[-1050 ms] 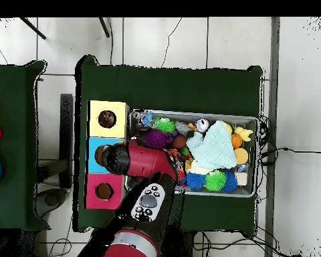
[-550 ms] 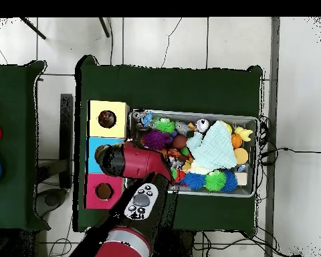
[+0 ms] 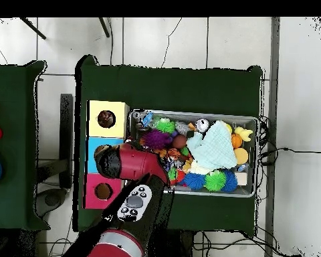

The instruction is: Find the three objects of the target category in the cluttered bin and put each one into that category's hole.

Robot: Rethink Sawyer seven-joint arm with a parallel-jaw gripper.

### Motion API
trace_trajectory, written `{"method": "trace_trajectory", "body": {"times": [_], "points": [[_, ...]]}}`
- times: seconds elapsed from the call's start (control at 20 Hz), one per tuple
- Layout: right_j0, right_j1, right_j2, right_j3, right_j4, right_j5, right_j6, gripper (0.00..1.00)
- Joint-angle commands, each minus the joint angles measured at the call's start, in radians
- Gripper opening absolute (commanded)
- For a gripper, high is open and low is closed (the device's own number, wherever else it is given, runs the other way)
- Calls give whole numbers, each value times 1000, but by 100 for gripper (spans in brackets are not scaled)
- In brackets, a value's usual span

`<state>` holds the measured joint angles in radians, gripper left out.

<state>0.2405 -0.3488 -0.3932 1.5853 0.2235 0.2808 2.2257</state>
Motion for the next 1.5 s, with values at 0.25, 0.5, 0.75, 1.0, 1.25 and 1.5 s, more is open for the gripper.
{"method": "trace_trajectory", "body": {"times": [0.25,0.5,0.75,1.0,1.25,1.5], "points": [[-7,82,150,16,3,-18,120,100],[-31,99,172,-2,-17,-40,86,100],[-57,93,197,-1,-62,-83,35,100],[-119,87,252,-22,-138,-82,-65,0],[-186,78,317,-55,-233,-58,-131,0],[-238,70,377,-66,-302,-32,-140,0]]}}
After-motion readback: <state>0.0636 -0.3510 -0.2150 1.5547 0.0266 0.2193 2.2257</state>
